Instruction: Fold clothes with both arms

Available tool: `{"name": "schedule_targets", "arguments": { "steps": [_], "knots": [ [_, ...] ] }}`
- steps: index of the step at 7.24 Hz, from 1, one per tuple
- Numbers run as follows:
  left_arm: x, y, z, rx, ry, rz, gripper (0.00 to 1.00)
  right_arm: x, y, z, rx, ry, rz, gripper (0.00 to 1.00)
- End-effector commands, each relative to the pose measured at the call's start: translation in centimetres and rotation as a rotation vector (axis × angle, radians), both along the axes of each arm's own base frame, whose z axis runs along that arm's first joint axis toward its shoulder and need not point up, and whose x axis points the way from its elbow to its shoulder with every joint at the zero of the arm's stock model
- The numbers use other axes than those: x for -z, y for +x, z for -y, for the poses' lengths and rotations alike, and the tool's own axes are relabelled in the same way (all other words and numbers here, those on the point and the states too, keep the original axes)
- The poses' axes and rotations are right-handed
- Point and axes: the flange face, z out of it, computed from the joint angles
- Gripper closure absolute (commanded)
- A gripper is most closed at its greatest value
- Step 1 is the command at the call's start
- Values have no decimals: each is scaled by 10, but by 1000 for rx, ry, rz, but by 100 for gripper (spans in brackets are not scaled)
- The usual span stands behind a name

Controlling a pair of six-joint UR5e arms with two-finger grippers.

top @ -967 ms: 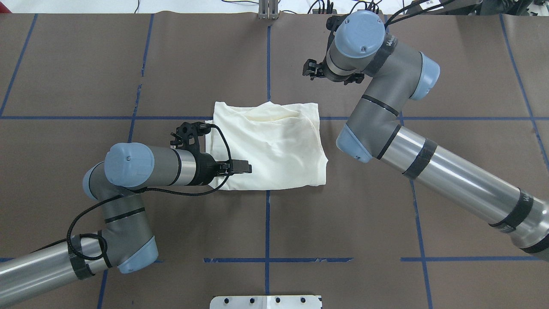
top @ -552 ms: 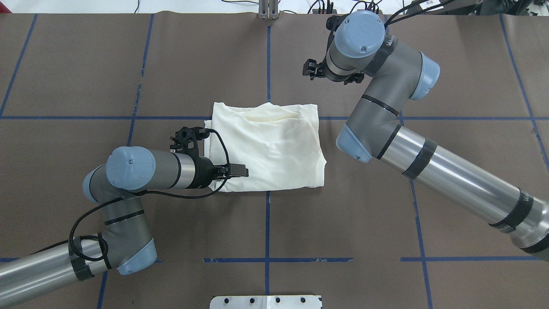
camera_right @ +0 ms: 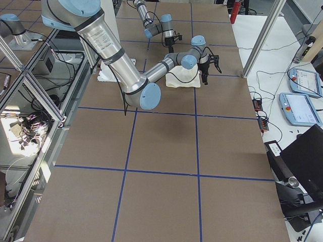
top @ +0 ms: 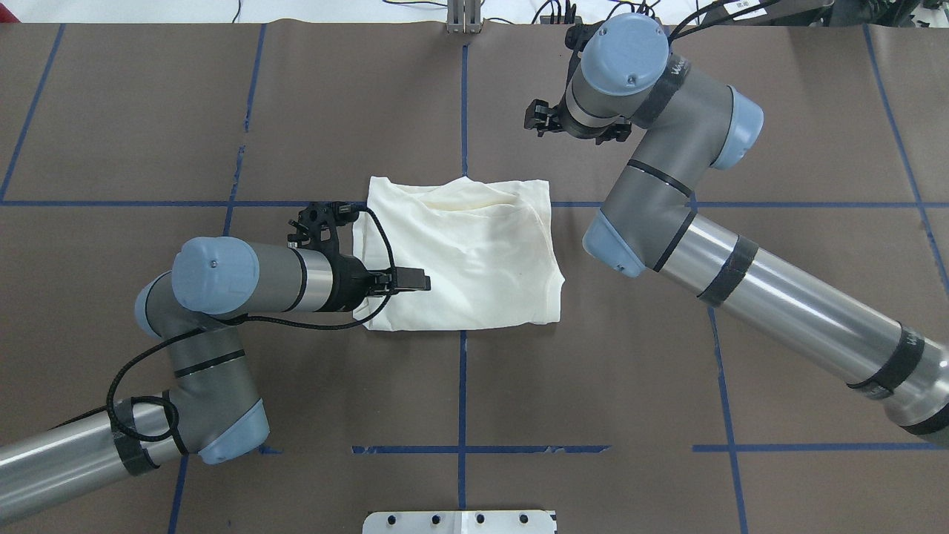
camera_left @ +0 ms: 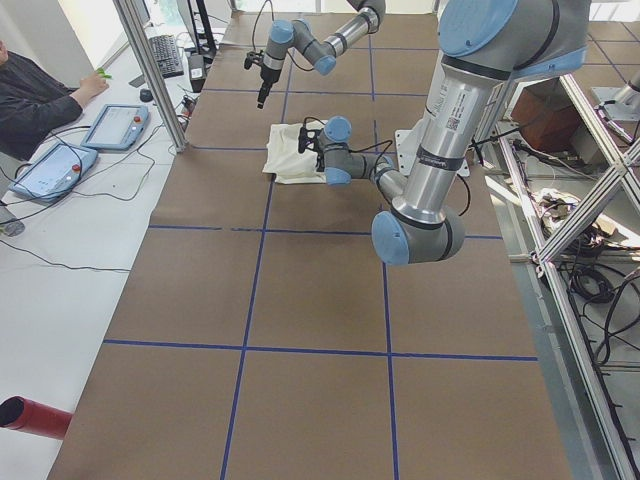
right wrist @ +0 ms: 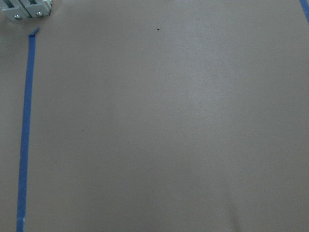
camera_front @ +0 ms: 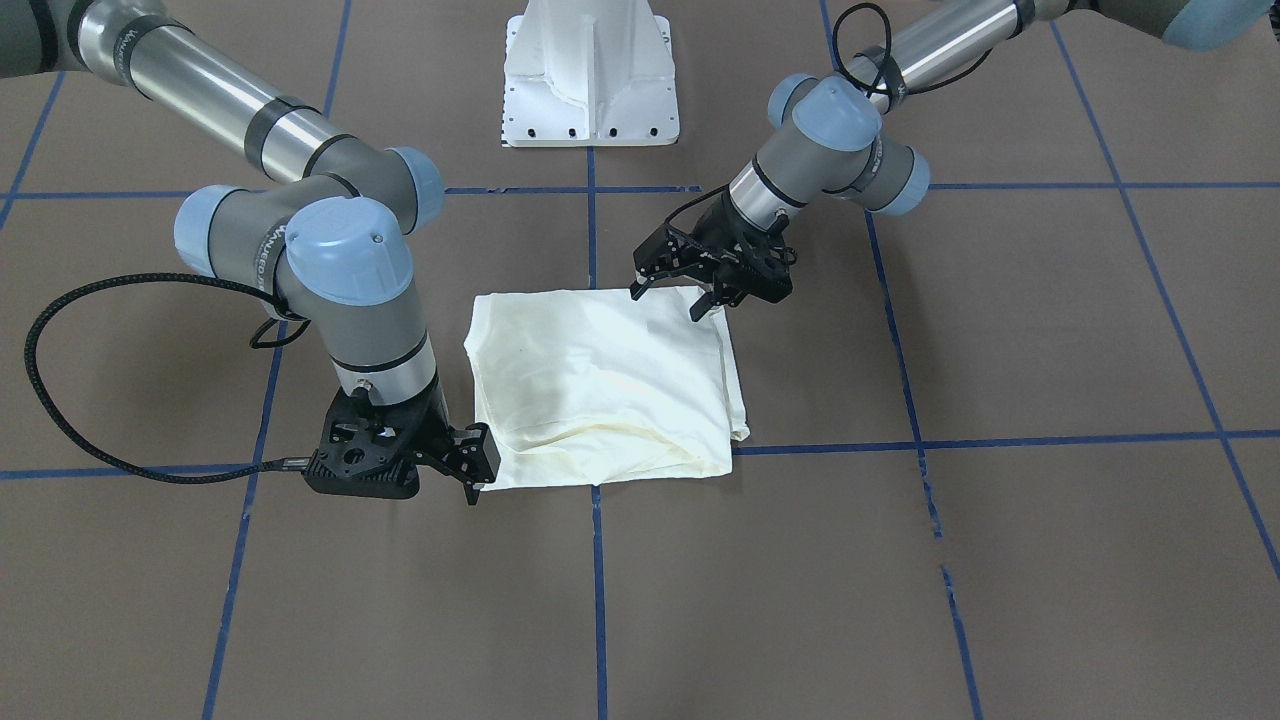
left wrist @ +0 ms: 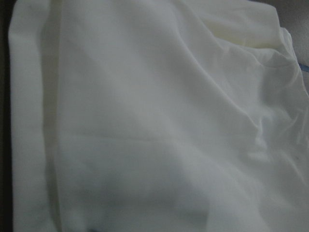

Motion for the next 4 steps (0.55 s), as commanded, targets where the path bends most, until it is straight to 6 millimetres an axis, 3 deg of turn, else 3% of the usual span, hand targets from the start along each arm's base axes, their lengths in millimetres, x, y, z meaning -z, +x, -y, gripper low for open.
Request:
{"name": "schedule_targets", "arguments": {
  "steps": [1,2,3,4],
  "knots": [
    [21,-43,30,29,40,76,0,-23,61,6,40,-25,21,0],
    [15,-81,36,20,38,176,0,-42,121,-1,115,3,-30,0],
    [20,-130,41,15,85,265,0,-45,189,-14,197,33,-86,0],
    [20,-190,38,11,148,385,0,-56,264,-21,270,54,-129,0]
  ]
}}
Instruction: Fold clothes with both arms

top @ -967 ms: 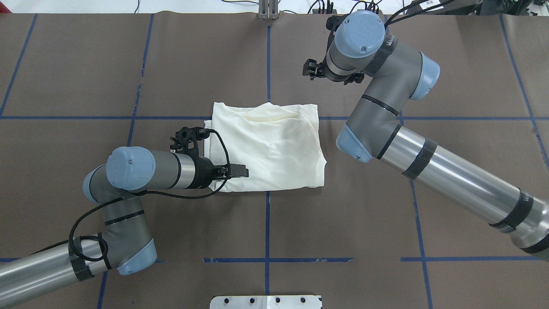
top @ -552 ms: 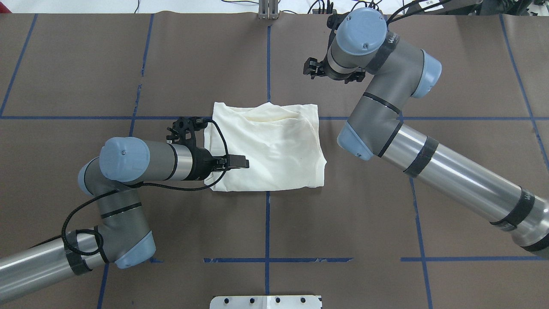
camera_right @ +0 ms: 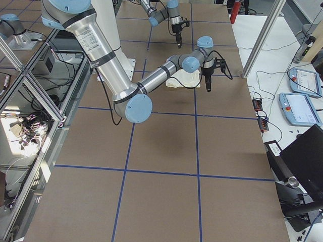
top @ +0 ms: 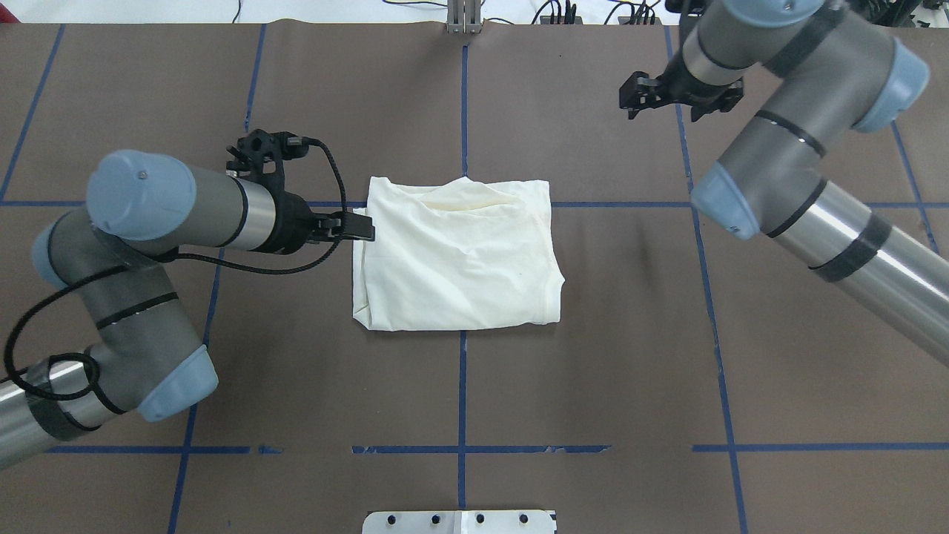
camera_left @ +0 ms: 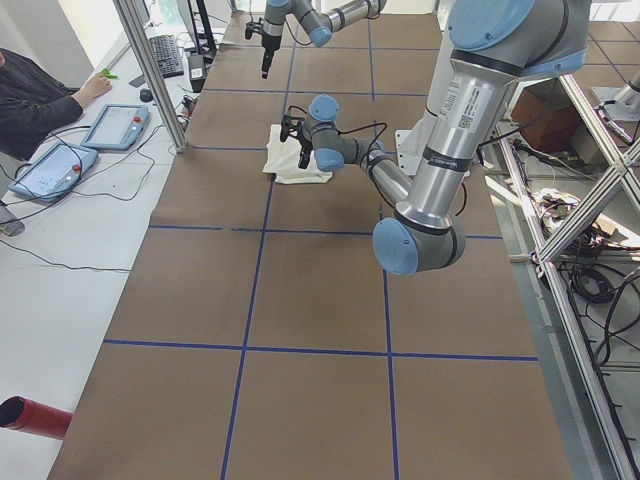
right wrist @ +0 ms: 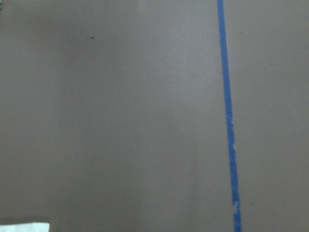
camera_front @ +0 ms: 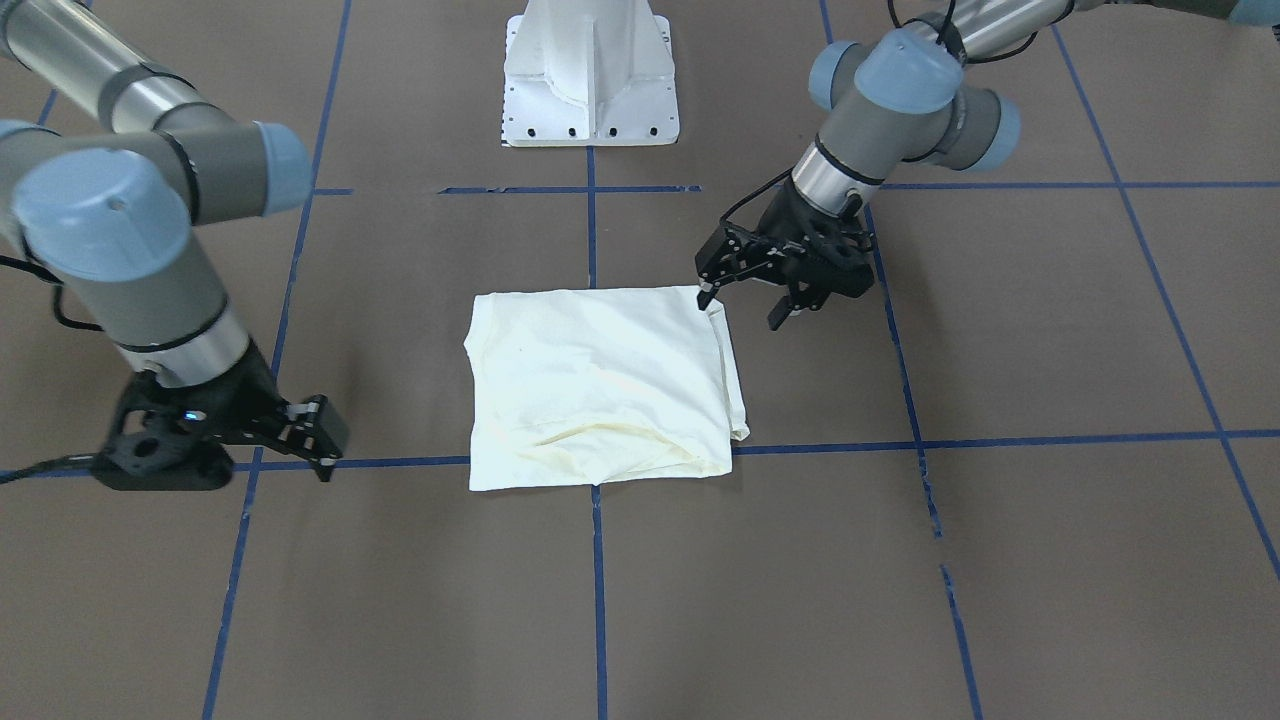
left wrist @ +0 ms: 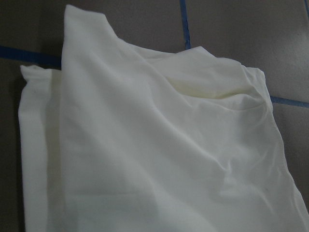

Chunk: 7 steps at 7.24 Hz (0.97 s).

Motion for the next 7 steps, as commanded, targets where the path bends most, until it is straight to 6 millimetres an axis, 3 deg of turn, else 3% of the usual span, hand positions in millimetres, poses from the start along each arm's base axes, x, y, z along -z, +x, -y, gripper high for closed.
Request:
{"name": "schedule_targets", "arguments": {
  "steps": [1,3,4,5,6,7],
  "knots": [
    [-11,-142,2,-15,122,281,0,-27,155,-13,168,25,-58,0],
    [-51,-266,35,-125,219,469,0,-101,274,-17,275,32,-121,0],
    [-91,-322,32,-147,233,543,0,-141,312,-24,257,-43,-89,0],
    [-129,-345,30,-132,149,569,0,-194,321,-66,256,-117,-71,0],
    [-174,-345,30,-157,62,587,0,-225,320,-98,261,-108,-47,0],
    [-194,-359,37,-144,31,596,0,-252,321,-115,264,-94,-47,0]
  ]
}}
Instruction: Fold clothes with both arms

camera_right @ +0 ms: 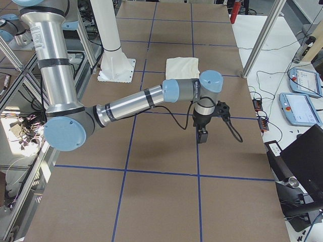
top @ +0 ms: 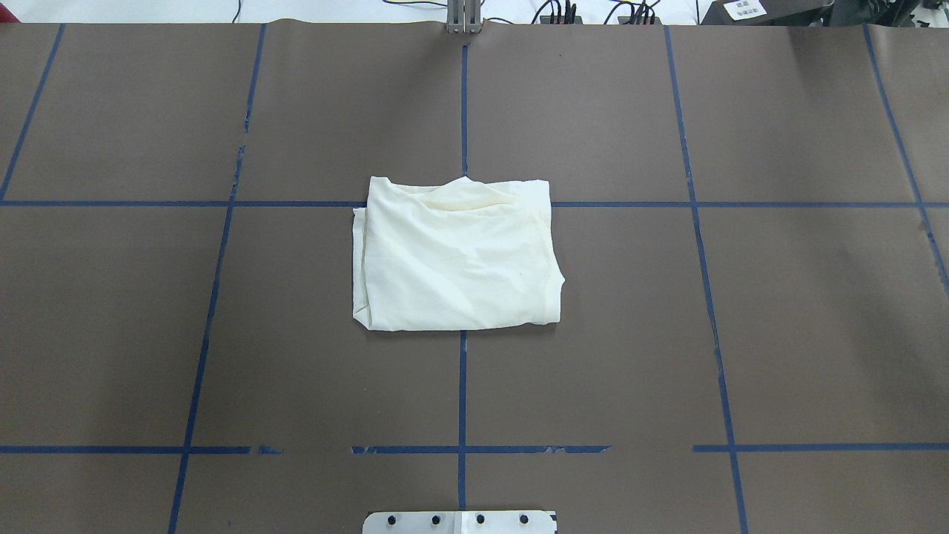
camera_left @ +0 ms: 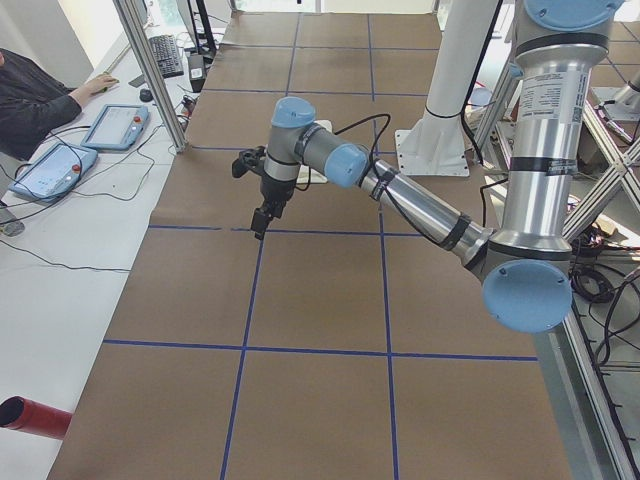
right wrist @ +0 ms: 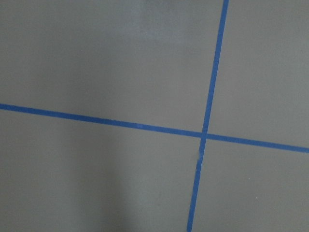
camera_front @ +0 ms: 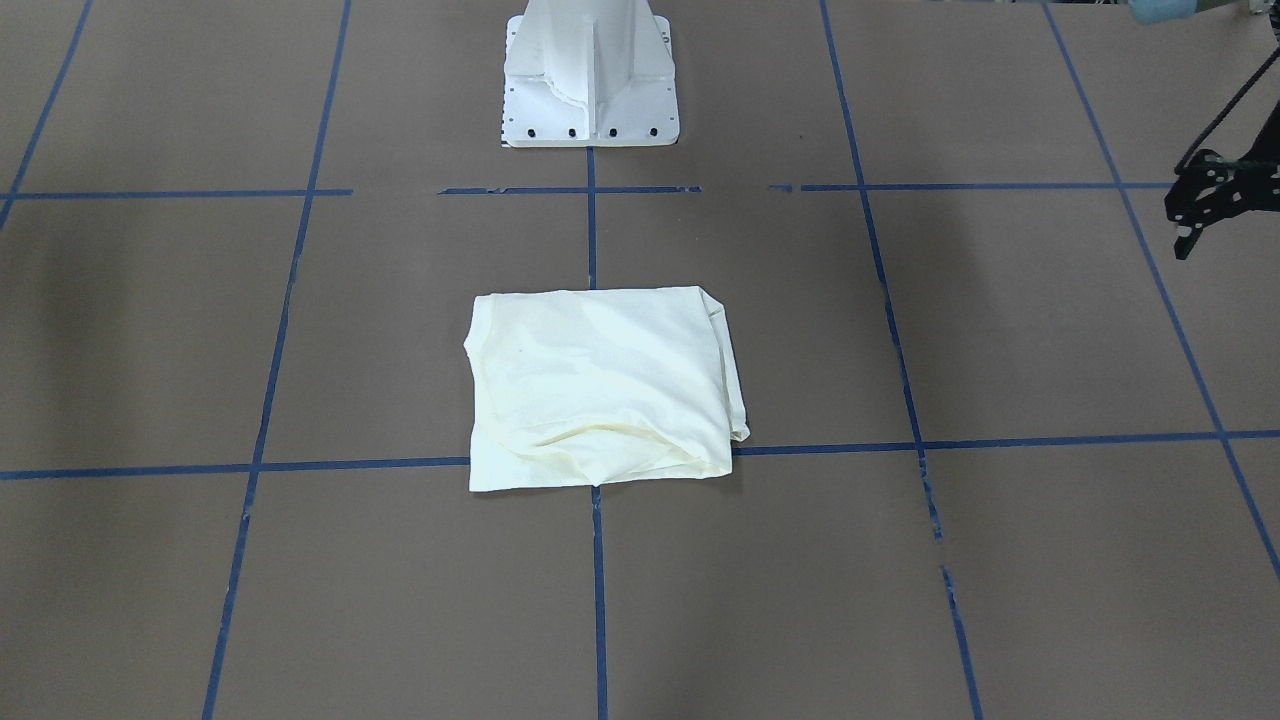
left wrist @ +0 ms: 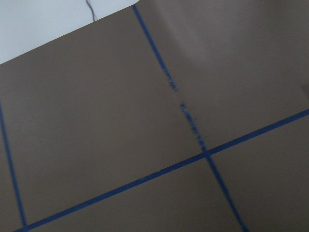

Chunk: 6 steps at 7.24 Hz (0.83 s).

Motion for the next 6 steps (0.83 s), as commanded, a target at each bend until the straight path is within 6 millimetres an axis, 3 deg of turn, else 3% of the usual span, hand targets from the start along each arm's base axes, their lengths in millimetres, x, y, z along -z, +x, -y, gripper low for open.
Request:
{"name": "schedule_targets", "arguments": {
  "steps": [1,2,3,4,6],
  "knots": [
    [-38,-49,4,74,-57,-6,0,-63,6,-54,2,-7,13,0],
    [-69,-77,-3,45,-97,-57,0,-77,6,-68,2,5,28,0],
    [-122,-117,-21,-59,-87,-124,0,-82,5,-75,0,-10,54,0],
    [-147,-129,-25,-70,-107,-189,0,-87,6,-85,10,-5,47,0],
    [-153,-126,-27,-80,-105,-180,0,-78,5,-83,13,14,56,0]
  ]
}}
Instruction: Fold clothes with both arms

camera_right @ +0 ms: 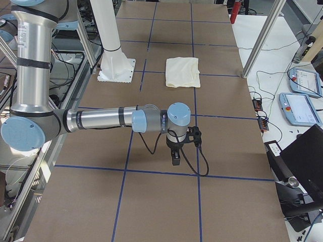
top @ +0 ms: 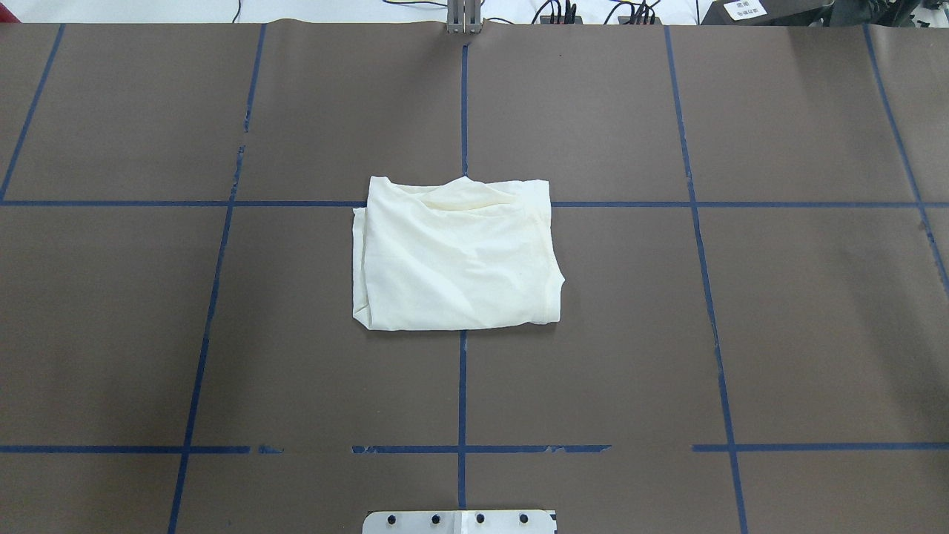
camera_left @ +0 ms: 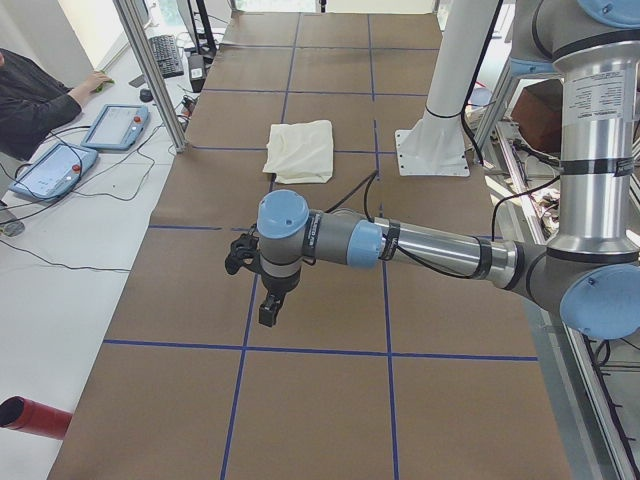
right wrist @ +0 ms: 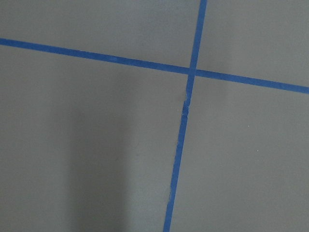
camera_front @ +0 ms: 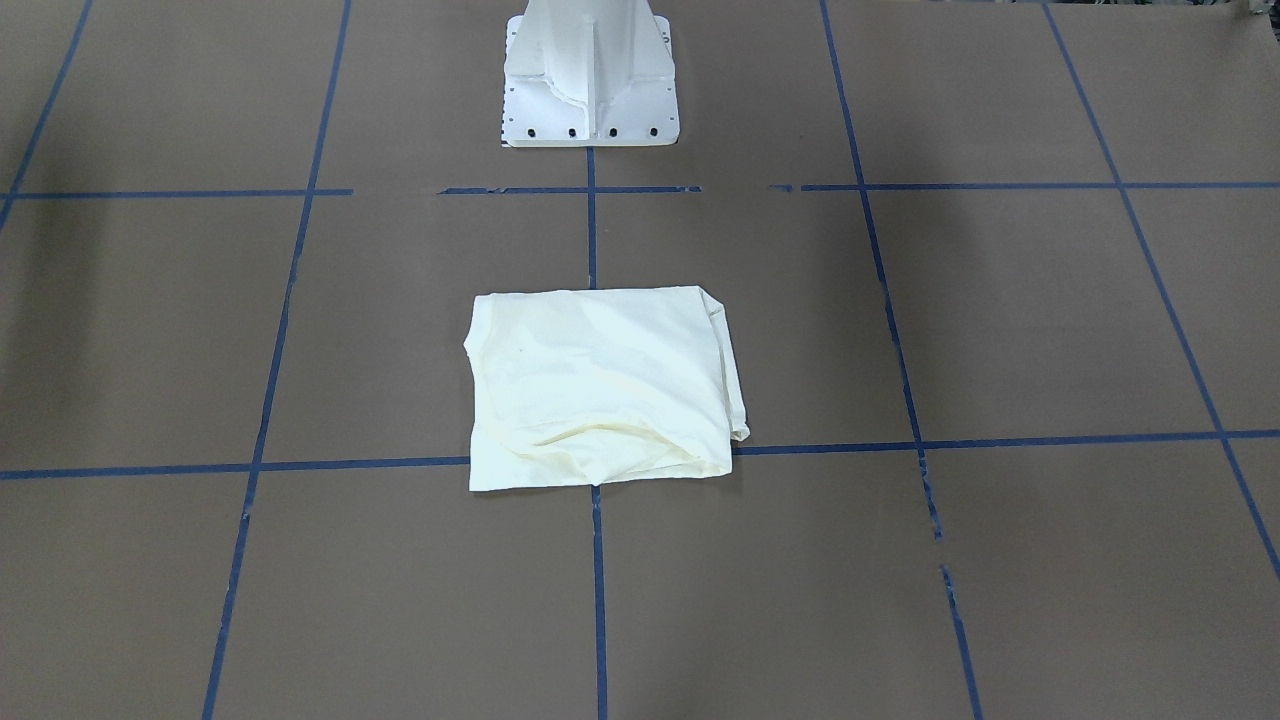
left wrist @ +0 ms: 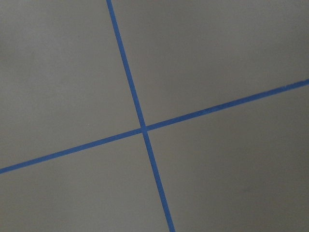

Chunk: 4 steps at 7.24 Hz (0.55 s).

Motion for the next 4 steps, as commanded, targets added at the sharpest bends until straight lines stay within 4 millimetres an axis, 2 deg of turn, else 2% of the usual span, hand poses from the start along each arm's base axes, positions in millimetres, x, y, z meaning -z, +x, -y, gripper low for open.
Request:
{"name": "schedule_targets", "arguments": {
  "steps": [1,3,4],
  "knots": [
    [-16,-1,0,-9,16,-10,0,2,0,-2,-1,3,3,0],
    [-79,-2,-19,-11,-152,-16,0,2,-1,1,-11,-14,3,0],
    [-89,-2,-50,-6,-183,-20,0,4,-1,3,-21,-20,3,0]
  ]
}}
